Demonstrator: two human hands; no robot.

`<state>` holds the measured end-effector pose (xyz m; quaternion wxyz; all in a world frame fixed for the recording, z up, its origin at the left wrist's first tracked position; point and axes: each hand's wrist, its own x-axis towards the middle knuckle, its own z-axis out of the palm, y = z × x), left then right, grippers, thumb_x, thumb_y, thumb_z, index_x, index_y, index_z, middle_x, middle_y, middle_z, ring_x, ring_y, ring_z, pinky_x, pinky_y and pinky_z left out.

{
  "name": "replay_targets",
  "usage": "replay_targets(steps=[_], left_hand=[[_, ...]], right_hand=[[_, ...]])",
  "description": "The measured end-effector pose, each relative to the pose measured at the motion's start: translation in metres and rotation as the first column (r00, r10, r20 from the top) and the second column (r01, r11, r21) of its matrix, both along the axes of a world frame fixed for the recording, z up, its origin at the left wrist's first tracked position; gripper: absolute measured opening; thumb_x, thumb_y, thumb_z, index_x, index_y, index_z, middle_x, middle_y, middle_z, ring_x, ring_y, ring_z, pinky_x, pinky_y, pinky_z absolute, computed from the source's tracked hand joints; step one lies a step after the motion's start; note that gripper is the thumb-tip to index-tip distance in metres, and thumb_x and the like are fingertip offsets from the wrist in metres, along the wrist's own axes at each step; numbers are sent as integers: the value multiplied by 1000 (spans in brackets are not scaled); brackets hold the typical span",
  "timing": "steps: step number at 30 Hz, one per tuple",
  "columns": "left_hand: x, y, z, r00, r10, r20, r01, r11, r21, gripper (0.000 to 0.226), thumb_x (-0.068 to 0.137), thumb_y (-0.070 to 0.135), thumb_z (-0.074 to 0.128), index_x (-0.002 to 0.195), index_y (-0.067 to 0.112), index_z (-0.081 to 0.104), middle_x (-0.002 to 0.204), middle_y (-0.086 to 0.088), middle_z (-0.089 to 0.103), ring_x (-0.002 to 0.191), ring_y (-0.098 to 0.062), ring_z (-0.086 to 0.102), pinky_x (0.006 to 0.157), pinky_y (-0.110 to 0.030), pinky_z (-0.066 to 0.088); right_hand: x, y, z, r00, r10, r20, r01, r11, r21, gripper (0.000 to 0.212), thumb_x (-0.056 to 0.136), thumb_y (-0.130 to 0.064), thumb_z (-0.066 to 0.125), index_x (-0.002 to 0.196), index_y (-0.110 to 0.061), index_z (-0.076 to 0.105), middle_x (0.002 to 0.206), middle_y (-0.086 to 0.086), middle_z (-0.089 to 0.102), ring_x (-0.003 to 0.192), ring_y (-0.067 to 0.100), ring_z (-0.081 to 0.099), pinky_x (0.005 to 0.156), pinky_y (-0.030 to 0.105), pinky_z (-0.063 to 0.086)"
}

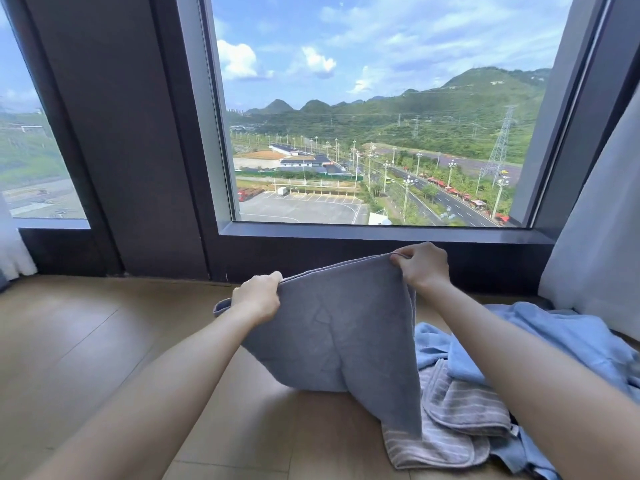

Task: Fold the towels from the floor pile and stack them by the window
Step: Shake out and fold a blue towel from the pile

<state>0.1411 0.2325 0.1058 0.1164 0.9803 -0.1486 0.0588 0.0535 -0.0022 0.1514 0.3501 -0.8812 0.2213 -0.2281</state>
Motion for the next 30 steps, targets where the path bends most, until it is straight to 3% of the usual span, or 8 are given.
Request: replay_targets(steps=[3,7,11,14,17,22,26,30], left_hand=[[0,2,0,999,13,51,-17,997,81,29,84,-6,32,106,11,40,101,-10,56,95,-36,57,70,-37,41],[5,7,7,987,-45,156,11,977,213,16,94,6,37,110,10,37,91,-6,55,91,-35,60,69,-36,43],[13,13,26,971,-160,176,129,976,176,36,95,50,40,92,14,36,98,-8,64,90,-34,59,70,-34,38],[21,21,28,968,-200,149,183,976,119,32,94,46,47,93,14,49,98,-7,65,87,-32,56,70,-32,37],[28,27,24,990,-42,136,61,987,-145,24,94,39,49,94,19,61,98,-8,66,94,-33,57,71,-31,38],[32,23,34,992,128,-18,-113,796,-595,37,89,38,58,58,19,51,64,-2,54,80,-28,52,67,-29,34],[26,16,35,967,204,-152,-244,570,-785,31,86,37,63,65,15,58,74,-1,57,80,-22,50,71,-24,37],[16,-7,36,911,150,-384,-412,280,-867,36,86,30,64,59,16,46,63,0,47,67,-21,47,68,-27,42]], right_hand=[[2,-7,-3,999,-1,-34,0,1000,-11,29,91,-14,57,64,-20,66,73,1,61,83,25,55,72,26,39],[1,-17,-4,995,-65,-82,63,998,-24,33,90,-9,55,58,-16,57,71,6,54,76,28,48,67,27,34],[-2,-26,-1,983,-149,-108,140,986,-87,15,91,-17,58,92,-4,67,97,16,62,97,35,58,71,27,37],[-4,-33,-1,963,-211,-170,176,965,-195,23,92,-26,57,96,-5,65,105,17,62,101,36,58,71,30,40],[-6,-39,-2,949,-265,-172,219,944,-247,28,93,-29,55,100,-3,62,108,18,62,102,36,58,73,33,43],[-2,-37,-3,956,-257,-140,231,956,-180,29,94,-28,53,102,-1,60,108,20,60,102,38,57,72,33,42],[0,-33,-2,977,-198,-85,188,975,-116,26,95,-26,48,88,-3,56,92,16,56,90,35,56,68,31,39],[3,-21,-2,994,-112,0,112,987,113,36,92,-20,45,58,-11,39,67,9,50,65,28,53,62,33,51]])
